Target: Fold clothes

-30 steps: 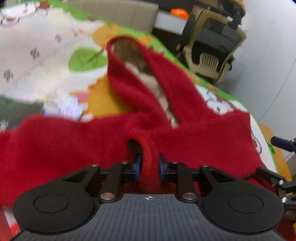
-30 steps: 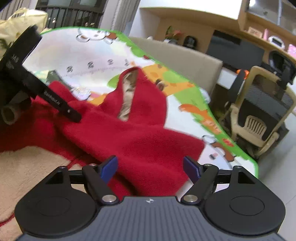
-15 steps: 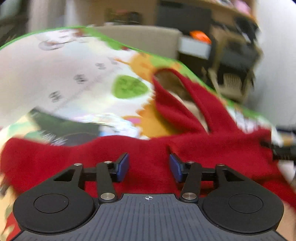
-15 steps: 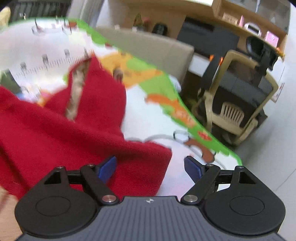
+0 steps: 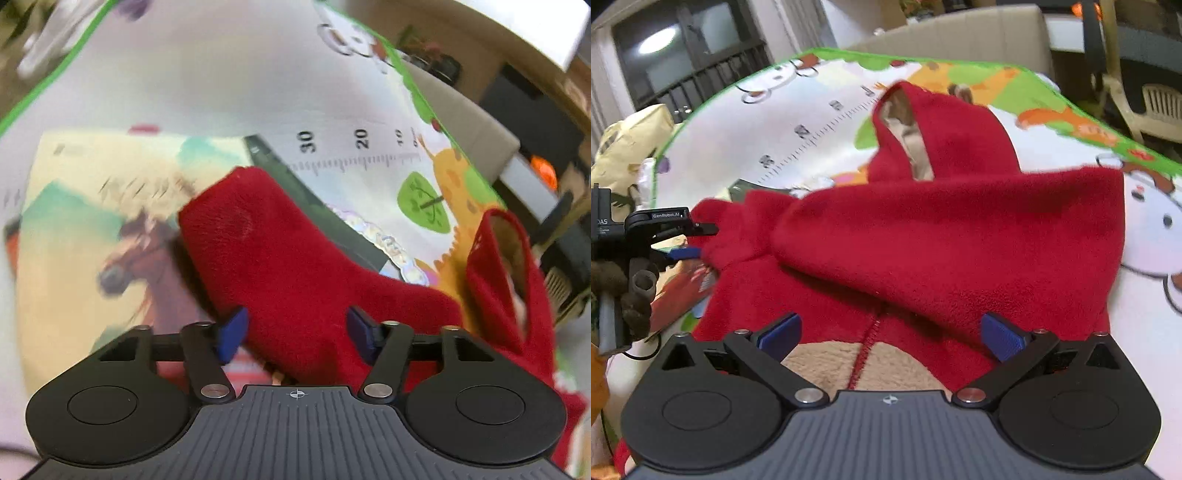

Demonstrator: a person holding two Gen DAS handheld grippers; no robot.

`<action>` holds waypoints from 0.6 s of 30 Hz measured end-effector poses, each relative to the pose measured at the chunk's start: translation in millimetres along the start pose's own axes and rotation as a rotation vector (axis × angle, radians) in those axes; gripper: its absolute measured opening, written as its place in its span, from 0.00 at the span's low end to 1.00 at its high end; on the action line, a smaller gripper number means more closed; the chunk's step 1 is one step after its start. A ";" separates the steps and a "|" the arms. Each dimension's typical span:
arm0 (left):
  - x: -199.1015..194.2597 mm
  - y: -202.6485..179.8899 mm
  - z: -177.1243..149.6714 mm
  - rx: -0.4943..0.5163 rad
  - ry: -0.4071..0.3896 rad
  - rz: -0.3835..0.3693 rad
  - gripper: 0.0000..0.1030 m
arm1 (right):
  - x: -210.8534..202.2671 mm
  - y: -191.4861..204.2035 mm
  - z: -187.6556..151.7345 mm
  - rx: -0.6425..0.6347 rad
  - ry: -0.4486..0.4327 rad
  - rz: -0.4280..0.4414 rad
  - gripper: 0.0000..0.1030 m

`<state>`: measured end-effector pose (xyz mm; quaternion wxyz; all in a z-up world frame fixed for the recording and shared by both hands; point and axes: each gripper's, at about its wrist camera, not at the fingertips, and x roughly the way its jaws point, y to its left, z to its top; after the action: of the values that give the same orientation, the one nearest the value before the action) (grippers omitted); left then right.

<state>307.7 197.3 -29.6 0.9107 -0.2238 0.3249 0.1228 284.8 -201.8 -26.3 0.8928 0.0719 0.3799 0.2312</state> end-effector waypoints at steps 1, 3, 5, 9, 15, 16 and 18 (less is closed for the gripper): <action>4.6 -4.5 -2.0 0.032 -0.006 0.017 0.33 | 2.2 -1.8 1.0 0.011 0.003 -0.001 1.00; 5.6 -9.0 -5.2 0.076 -0.019 0.045 0.21 | 4.2 -1.8 -0.5 0.018 0.000 -0.002 1.00; -4.6 -3.0 -7.7 0.027 0.008 0.017 0.24 | 3.5 1.4 -4.9 -0.004 -0.013 -0.005 1.00; -27.4 18.1 -15.4 -0.173 0.115 -0.149 0.66 | 4.0 11.0 -12.7 -0.081 -0.053 -0.030 1.00; 2.9 18.7 -9.8 -0.321 0.177 -0.197 0.71 | 4.2 18.3 -15.6 -0.109 -0.065 -0.075 1.00; 8.8 12.6 -6.4 -0.310 0.163 -0.189 0.70 | 3.2 19.0 -16.5 -0.115 -0.068 -0.079 1.00; 20.4 -0.1 -0.2 -0.277 0.129 -0.158 0.54 | 1.8 20.5 -17.6 -0.126 -0.073 -0.085 1.00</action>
<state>323.1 198.6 -42.9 0.8552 -0.3792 0.3441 0.0797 266.1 -183.6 -33.5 0.9178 0.0080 0.3346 0.2137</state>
